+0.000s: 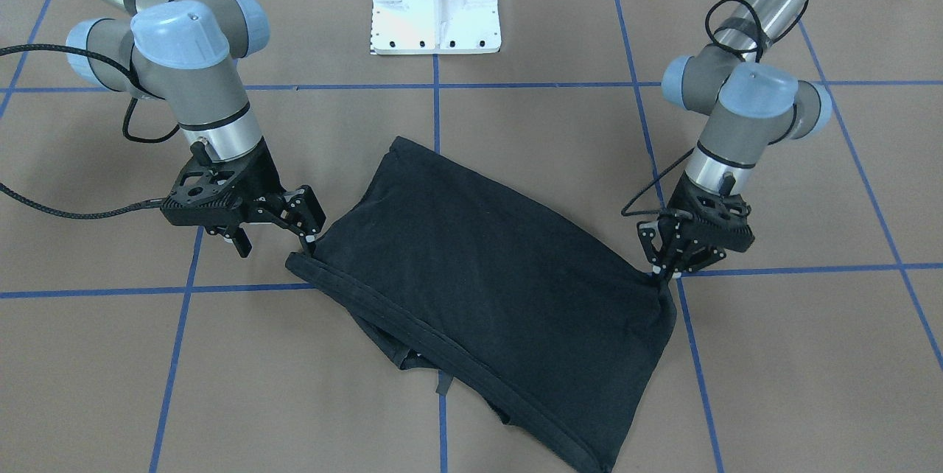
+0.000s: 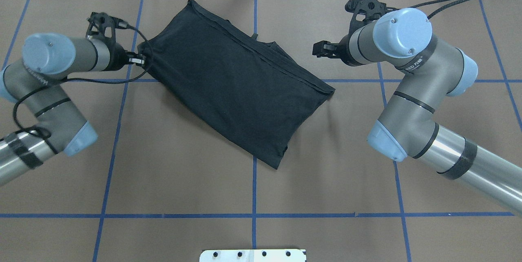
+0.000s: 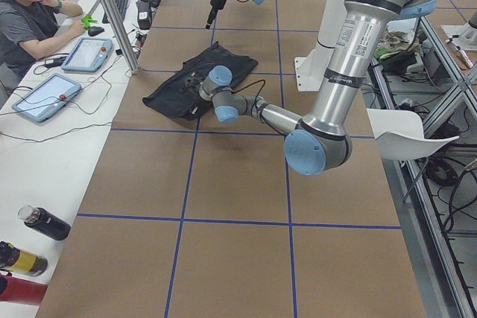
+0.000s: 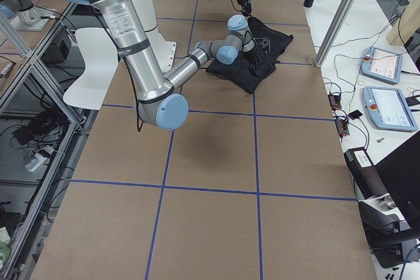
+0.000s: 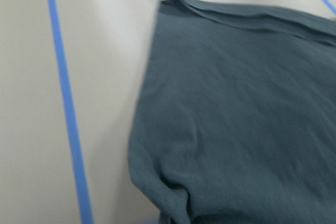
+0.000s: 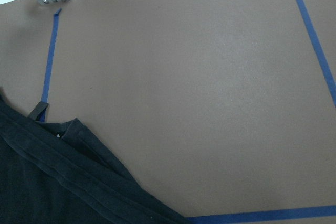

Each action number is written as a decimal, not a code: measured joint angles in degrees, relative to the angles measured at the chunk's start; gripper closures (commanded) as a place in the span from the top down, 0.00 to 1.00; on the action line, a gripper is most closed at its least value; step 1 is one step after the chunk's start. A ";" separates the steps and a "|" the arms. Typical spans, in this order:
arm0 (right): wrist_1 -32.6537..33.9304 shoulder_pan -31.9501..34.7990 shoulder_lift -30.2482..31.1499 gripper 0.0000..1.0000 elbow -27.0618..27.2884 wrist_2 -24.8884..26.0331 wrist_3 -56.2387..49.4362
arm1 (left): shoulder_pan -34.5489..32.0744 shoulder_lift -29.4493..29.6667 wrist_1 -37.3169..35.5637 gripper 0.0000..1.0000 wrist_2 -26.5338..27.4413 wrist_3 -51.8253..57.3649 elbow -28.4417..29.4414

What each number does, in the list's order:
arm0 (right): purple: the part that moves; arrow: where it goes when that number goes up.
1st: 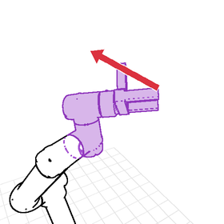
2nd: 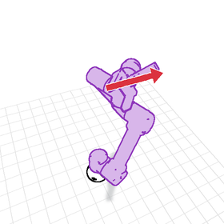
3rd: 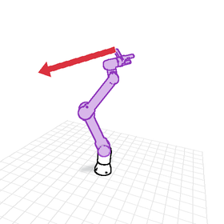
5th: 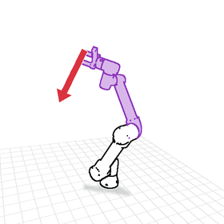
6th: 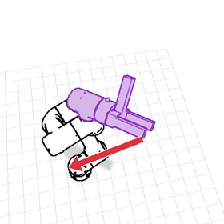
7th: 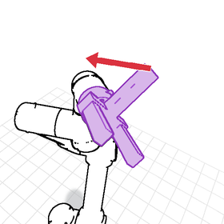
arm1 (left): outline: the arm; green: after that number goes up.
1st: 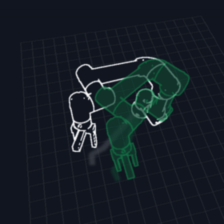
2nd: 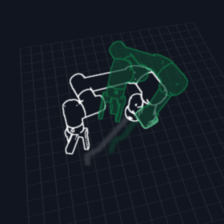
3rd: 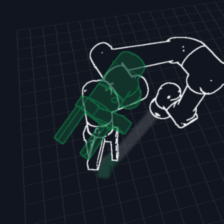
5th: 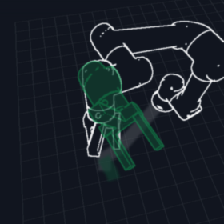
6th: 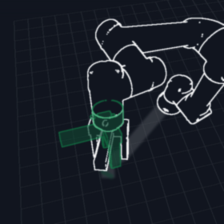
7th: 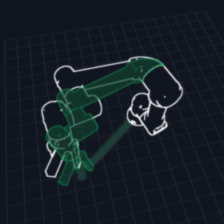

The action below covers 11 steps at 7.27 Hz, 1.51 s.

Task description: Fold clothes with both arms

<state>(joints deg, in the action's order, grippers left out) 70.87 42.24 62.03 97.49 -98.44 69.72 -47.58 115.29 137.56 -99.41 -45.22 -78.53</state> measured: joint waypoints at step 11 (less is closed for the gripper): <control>-1.40 -5.12 -18.10 0.96 -19.36 7.88 10.83 | -12.15 -0.20 10.18 1.00 -10.68 11.76 5.96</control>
<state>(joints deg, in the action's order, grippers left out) 69.47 37.12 43.94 78.13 -90.56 80.55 -59.73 115.09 147.74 -110.10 -33.45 -72.57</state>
